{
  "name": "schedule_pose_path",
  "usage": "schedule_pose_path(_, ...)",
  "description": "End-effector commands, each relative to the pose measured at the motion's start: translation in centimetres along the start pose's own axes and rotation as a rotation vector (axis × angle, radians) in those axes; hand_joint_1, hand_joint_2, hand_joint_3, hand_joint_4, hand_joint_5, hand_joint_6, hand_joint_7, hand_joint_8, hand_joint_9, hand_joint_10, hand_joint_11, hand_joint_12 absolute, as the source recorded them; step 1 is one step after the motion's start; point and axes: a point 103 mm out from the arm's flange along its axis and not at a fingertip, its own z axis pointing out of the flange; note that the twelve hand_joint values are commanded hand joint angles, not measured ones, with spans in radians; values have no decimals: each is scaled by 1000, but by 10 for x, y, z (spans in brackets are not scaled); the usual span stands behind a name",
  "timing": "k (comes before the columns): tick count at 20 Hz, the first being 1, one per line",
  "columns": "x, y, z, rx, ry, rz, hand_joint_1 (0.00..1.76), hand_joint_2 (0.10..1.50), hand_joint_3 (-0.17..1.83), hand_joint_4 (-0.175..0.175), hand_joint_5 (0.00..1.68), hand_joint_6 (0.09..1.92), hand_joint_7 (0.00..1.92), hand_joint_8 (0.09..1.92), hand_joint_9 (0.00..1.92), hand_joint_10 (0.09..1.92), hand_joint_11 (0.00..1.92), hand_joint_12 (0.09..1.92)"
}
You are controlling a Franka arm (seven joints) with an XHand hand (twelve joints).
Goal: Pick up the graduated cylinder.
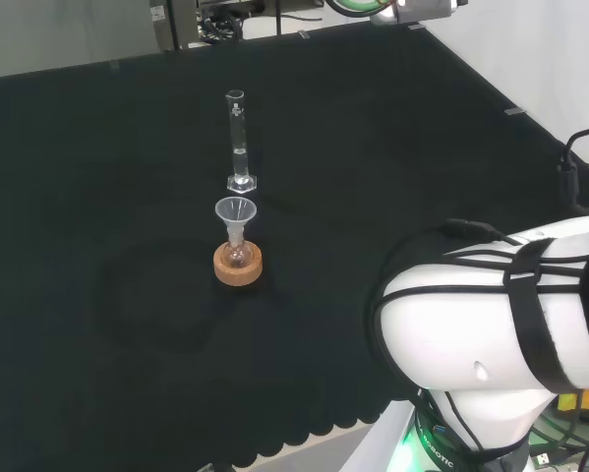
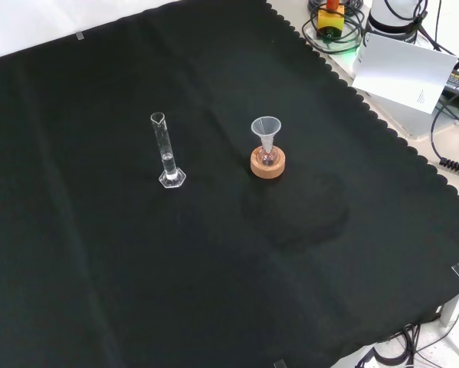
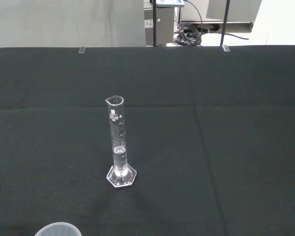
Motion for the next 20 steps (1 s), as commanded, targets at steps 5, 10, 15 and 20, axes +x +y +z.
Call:
schedule_pose_path(5, 2, 1, 0, -8, -1, 1, 107, 1388, 4, -9, 258, 87, 0, 434, 444, 87, 165, 1335)
schedule_pose_path(10, 0, 3, 3, 1, -3, 14, 104, 1392, 6, -8, 260, 87, 0, 431, 444, 87, 162, 1337)
schedule_pose_path(15, -4, 8, 13, 5, -6, 33, 108, 1390, 5, -9, 263, 87, 0, 433, 446, 87, 162, 1339)
schedule_pose_path(20, -11, 19, 33, 10, -5, 50, 113, 1389, 5, -10, 266, 87, 0, 436, 450, 87, 161, 1341)
